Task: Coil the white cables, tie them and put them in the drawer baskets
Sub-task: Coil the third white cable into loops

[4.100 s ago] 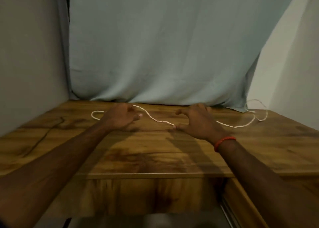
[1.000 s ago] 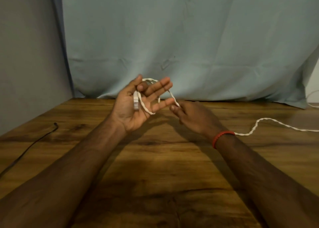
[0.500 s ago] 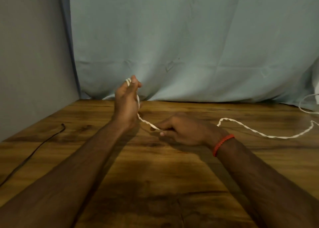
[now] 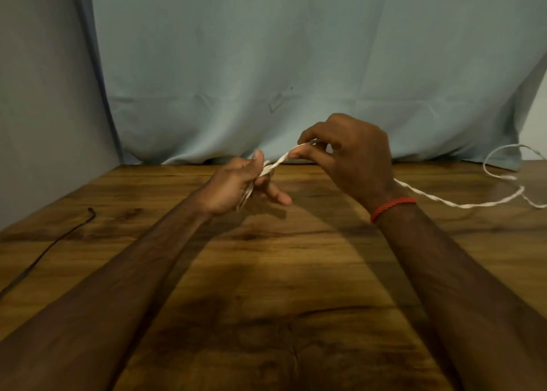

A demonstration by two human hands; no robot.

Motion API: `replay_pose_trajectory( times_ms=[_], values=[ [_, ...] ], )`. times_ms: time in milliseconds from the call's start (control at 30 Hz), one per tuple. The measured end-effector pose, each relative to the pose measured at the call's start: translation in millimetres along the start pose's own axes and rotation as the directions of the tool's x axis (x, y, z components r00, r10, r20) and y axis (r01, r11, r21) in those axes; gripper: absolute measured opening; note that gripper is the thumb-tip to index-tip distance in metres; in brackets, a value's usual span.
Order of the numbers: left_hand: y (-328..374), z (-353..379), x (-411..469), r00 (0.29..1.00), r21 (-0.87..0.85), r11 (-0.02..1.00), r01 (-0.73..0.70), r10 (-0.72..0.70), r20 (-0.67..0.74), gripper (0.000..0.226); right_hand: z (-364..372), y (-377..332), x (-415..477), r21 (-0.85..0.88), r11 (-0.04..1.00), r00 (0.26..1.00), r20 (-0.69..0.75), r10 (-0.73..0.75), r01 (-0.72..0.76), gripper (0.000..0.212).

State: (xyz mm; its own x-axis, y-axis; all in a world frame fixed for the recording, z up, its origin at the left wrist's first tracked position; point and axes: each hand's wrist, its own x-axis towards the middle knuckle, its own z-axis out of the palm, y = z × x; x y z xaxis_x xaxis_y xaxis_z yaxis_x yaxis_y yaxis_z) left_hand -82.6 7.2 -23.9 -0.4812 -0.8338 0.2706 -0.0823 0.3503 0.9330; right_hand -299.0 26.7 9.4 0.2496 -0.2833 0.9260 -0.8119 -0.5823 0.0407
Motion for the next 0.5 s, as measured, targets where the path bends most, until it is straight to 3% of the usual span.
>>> replay_pose_trajectory(
  times_ms=[100, 200, 267, 367, 433, 500],
  values=[
    [6, 4, -8, 0.986, -0.317, 0.94, 0.125, -0.082, 0.146, 0.055, 5, 12, -4, 0.085, 0.992, 0.993, -0.059, 0.102, -0.097, 0.038],
    [14, 5, -10, 0.976, -0.62, 0.773, 0.135, 0.004, 0.218, 0.058, 16, 21, -12, 0.085, 0.977, 0.98, -0.024, 0.199, -0.196, 0.034],
    [22, 4, -8, 0.992, -0.738, 0.673, 0.052, 0.051, 0.117, 0.062, 23, 27, -16, 0.125, 0.945, 0.952, 0.084, 0.294, -0.303, 0.032],
    [25, 2, -6, 0.998, -0.755, 0.653, -0.062, 0.037, -0.05, 0.065, 37, 32, -25, 0.106, 0.898, 0.825, 0.451, 0.34, -0.428, 0.025],
    [23, -1, -2, 0.988, -0.748, 0.651, -0.13, 0.02, -0.155, 0.058, 43, 33, -33, 0.023, 0.912, 0.738, 0.595, 0.317, -0.41, 0.022],
    [21, -9, 2, 0.956, -0.776, 0.588, -0.23, -0.014, -0.295, 0.048, 45, 31, -39, -0.01, 0.931, 0.679, 0.681, 0.273, -0.364, 0.023]
  ],
)
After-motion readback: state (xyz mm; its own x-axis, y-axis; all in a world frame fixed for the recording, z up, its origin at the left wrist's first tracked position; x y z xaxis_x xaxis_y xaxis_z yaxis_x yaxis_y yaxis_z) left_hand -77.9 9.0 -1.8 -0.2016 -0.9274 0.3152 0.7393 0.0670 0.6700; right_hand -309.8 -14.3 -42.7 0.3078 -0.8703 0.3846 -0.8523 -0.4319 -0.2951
